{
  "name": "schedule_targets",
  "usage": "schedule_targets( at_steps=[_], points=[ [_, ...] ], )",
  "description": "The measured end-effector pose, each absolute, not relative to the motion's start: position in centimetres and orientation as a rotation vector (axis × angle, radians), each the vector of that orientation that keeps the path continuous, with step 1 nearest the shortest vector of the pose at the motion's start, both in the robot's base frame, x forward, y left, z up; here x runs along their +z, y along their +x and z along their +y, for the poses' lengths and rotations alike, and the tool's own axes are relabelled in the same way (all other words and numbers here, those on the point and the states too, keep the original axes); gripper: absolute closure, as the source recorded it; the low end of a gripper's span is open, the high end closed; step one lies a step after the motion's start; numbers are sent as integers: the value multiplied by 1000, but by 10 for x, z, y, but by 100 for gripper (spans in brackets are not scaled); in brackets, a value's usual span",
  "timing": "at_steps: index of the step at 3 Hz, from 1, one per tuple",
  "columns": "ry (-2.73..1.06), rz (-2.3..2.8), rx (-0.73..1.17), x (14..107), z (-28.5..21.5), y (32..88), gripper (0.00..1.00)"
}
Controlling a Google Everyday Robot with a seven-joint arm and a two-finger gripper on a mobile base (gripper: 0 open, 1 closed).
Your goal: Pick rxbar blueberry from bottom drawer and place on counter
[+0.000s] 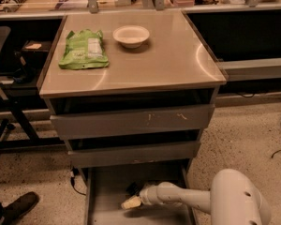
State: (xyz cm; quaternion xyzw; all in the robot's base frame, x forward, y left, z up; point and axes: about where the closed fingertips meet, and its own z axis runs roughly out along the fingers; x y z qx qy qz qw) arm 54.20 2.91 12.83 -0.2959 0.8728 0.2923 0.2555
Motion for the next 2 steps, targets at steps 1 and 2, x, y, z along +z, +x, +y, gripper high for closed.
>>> schedule_targets(
  at_steps=[1, 2],
  points=[
    [-803, 2370, 794, 128, 29, 542, 0],
    [-803, 2370, 794, 128, 29, 542, 19]
  ],
)
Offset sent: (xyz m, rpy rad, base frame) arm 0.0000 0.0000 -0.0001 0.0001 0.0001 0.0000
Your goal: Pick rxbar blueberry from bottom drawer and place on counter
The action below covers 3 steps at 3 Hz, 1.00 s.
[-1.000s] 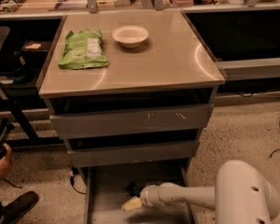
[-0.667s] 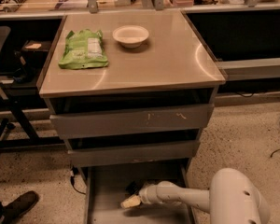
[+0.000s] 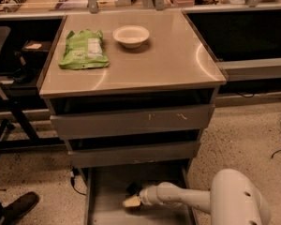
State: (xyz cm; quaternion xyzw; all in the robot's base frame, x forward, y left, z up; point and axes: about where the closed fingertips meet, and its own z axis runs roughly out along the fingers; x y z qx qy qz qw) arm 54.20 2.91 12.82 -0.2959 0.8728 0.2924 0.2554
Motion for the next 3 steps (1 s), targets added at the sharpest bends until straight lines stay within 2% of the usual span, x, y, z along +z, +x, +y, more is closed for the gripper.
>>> schedule_targets(
  at_steps=[3],
  points=[
    [-804, 2370, 794, 128, 29, 542, 89]
  ],
)
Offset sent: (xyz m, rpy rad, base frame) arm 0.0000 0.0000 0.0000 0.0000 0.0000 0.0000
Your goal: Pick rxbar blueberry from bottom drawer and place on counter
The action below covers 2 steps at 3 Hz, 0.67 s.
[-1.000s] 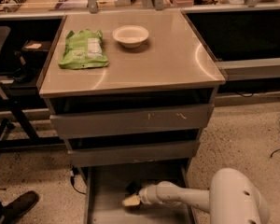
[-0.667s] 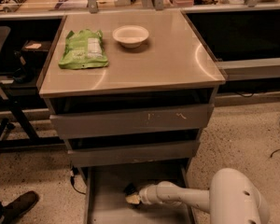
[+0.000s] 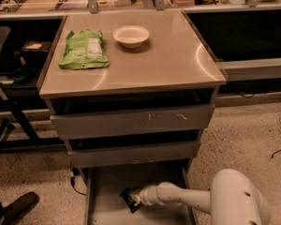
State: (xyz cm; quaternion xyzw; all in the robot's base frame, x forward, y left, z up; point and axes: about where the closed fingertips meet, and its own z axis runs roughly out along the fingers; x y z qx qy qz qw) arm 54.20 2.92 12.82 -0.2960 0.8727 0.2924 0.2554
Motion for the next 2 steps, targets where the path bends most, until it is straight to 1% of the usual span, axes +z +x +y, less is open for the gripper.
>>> schedule_targets(
  at_steps=[1, 2],
  points=[
    [-804, 2370, 794, 128, 29, 542, 100],
    [-804, 2370, 794, 128, 29, 542, 82]
  ],
)
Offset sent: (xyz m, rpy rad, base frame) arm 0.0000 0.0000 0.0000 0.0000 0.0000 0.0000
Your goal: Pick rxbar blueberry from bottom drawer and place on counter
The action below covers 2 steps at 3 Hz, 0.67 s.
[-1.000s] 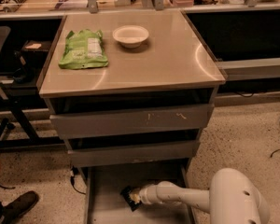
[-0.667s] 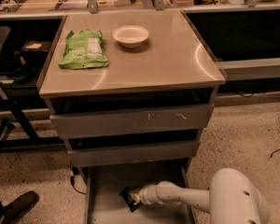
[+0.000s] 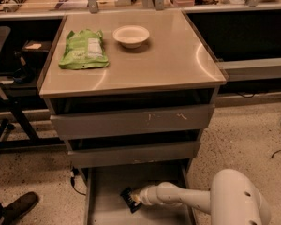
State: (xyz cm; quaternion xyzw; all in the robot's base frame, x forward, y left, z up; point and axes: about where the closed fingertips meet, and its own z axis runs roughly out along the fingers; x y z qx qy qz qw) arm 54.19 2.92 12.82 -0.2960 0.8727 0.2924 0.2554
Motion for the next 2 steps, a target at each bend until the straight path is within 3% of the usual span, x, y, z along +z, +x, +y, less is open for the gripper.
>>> schedule_targets(
  at_steps=[2],
  points=[
    [-804, 2370, 794, 128, 29, 542, 36]
  ],
)
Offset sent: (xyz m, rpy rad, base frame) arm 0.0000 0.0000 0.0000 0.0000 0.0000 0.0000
